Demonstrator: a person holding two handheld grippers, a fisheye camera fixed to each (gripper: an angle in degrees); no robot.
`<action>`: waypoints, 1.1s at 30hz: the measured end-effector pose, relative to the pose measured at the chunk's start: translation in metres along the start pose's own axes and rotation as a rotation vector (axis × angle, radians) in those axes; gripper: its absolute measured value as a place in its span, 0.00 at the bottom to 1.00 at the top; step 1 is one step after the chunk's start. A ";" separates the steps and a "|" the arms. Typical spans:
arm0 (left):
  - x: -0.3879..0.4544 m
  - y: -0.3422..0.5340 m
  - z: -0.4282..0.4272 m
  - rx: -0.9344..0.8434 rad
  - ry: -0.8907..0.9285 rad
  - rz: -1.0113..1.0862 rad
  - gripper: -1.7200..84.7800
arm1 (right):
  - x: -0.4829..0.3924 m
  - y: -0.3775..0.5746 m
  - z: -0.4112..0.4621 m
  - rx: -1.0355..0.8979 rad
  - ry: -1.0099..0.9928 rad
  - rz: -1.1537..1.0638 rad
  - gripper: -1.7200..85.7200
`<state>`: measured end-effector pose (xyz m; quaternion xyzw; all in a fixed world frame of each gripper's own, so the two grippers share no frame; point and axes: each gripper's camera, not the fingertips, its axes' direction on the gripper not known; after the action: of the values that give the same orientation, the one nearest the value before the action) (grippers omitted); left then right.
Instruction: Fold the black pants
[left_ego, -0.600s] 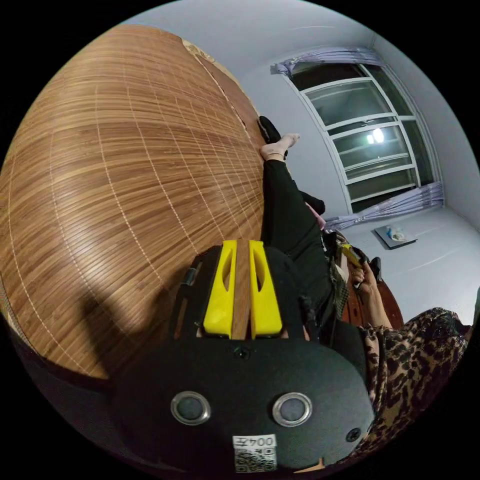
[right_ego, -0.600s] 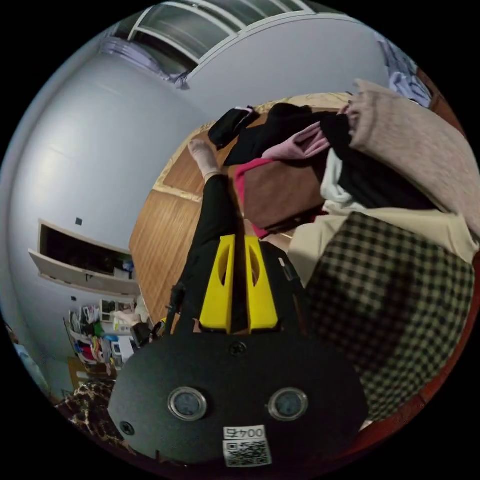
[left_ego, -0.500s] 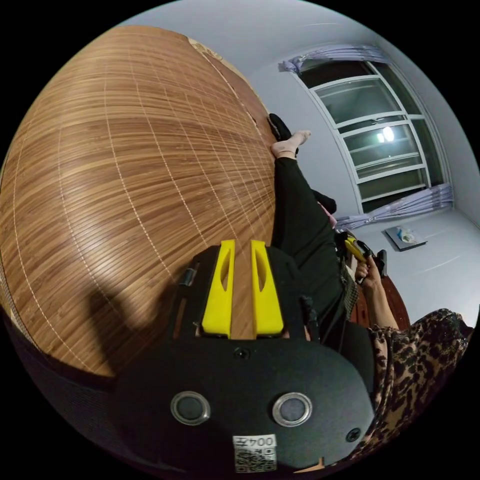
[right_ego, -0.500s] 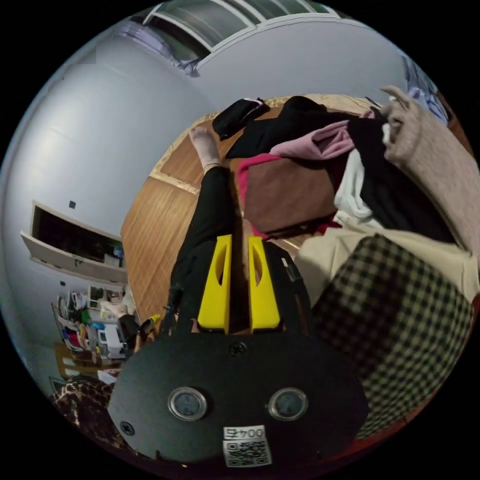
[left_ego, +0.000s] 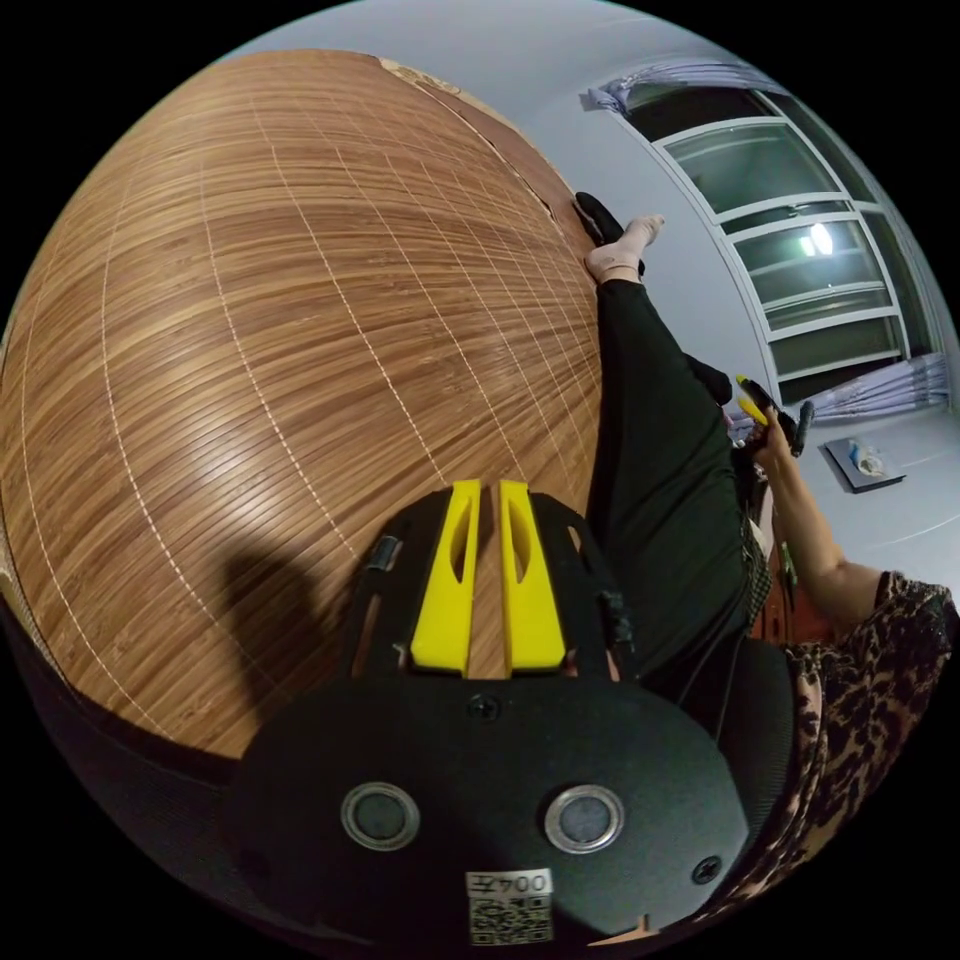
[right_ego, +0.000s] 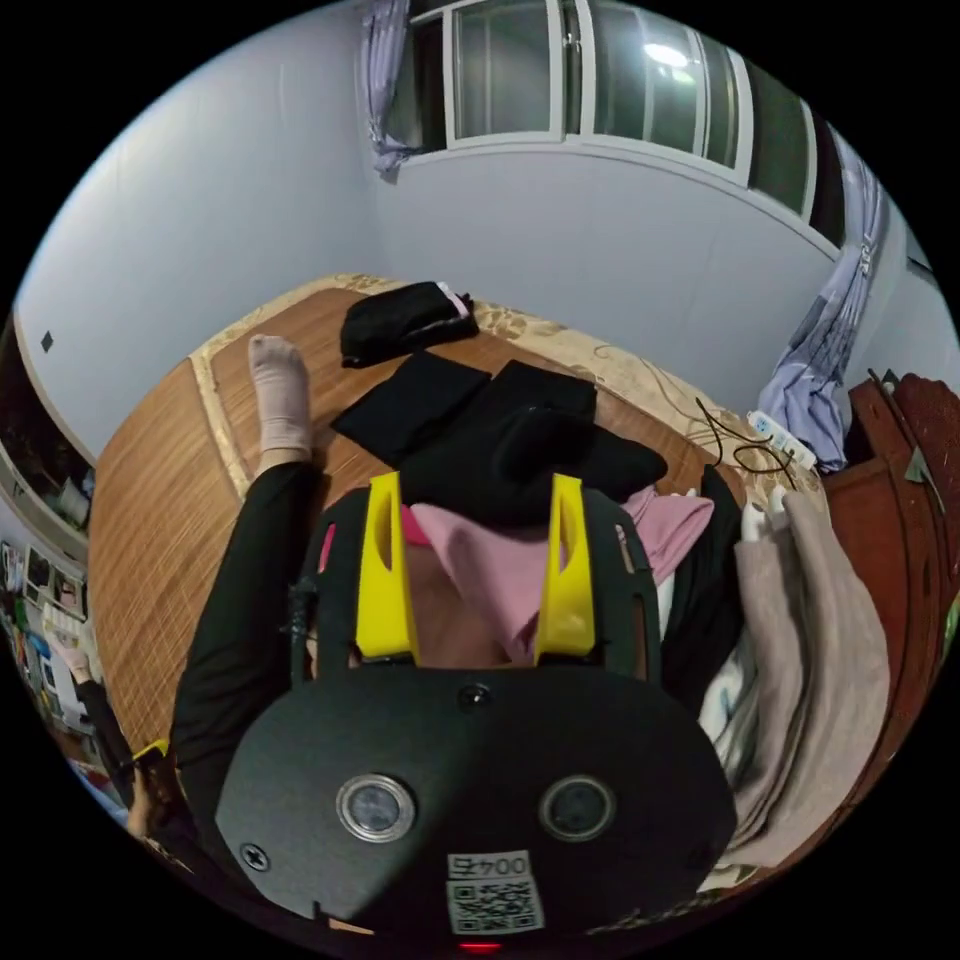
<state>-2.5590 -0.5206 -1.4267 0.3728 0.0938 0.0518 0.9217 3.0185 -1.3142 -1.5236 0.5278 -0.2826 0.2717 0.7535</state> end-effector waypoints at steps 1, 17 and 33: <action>0.000 0.000 -0.001 0.000 -0.005 0.003 0.04 | -0.001 -0.008 0.007 -0.014 0.008 0.004 0.24; -0.017 0.015 -0.036 0.004 -0.004 0.013 0.05 | -0.146 -0.119 -0.025 0.098 -0.529 -0.187 0.09; -0.032 0.049 -0.134 0.260 0.080 0.008 0.19 | -0.444 -0.051 0.016 -0.089 -0.972 -0.466 0.16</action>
<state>-2.6196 -0.4000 -1.4822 0.4871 0.1349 0.0574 0.8609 2.7446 -1.3935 -1.8684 0.6089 -0.4855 -0.1904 0.5977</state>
